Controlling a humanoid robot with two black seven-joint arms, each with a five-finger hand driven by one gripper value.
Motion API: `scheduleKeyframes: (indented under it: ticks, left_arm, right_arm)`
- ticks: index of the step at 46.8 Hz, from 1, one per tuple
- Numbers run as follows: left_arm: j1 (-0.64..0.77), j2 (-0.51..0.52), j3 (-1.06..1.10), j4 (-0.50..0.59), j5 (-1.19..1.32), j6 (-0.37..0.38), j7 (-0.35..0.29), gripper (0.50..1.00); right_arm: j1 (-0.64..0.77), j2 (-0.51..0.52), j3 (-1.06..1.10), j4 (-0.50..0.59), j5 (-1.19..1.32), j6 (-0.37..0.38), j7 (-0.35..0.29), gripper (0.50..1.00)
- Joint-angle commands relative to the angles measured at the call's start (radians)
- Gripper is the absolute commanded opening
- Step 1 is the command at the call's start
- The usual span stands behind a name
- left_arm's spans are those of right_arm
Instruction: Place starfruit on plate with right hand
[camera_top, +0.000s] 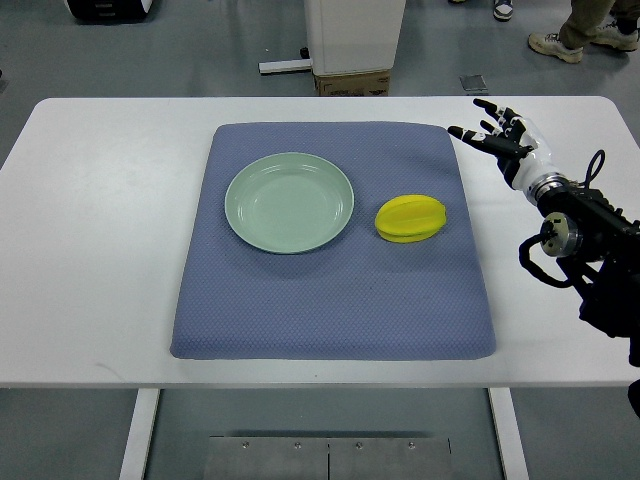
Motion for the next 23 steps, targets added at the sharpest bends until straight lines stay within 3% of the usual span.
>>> scheduleKeyframes:
  ticks: [1,23]
  left_arm:
    - [0.0,0.0,0.001,0.0,0.004,-0.002,0.002,1.0]
    - [0.003,0.0,-0.003,0.0,0.0,0.003,0.0,1.0]
  right_arm:
    - [0.0,0.005,0.0,0.0,0.0,0.0,0.0,1.0]
    - [0.006,0.014,0.0,0.0,0.0,0.0,0.008,1.0]
